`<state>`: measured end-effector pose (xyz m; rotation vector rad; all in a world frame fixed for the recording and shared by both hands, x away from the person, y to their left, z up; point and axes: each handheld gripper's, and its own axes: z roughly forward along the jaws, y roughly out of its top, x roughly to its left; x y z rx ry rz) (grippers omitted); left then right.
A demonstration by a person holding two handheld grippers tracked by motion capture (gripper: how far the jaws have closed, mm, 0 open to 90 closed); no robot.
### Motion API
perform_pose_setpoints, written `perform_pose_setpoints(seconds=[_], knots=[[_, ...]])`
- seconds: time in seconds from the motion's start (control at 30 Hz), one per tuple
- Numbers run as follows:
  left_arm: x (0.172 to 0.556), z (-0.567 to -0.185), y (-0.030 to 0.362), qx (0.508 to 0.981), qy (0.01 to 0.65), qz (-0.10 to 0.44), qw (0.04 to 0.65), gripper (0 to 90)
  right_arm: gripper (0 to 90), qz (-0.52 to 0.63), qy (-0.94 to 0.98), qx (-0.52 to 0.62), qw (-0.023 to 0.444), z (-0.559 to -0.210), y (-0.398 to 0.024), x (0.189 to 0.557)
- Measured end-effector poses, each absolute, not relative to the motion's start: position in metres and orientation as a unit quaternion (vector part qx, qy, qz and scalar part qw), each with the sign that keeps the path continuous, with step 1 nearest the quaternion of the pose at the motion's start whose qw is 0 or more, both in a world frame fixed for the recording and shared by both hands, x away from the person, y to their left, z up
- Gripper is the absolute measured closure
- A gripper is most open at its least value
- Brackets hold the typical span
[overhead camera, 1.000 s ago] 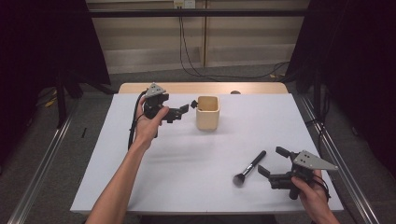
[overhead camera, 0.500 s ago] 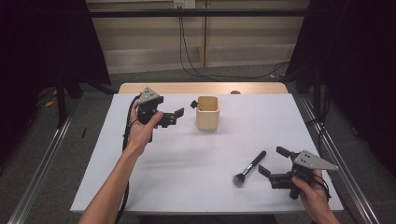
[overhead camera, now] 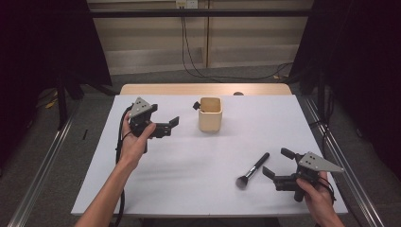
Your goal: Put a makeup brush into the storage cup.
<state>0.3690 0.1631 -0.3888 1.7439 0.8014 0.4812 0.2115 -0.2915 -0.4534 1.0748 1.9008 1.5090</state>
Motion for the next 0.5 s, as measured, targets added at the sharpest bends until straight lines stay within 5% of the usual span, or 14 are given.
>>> perform_pose_setpoints(seconds=[0.5], knots=[[0.338, -0.408, 0.195, 0.721, 0.349, 0.218, 0.558, 3.0, 0.0, 0.549, 0.698, 0.389, 0.244, -0.454, -0.291, 0.212]])
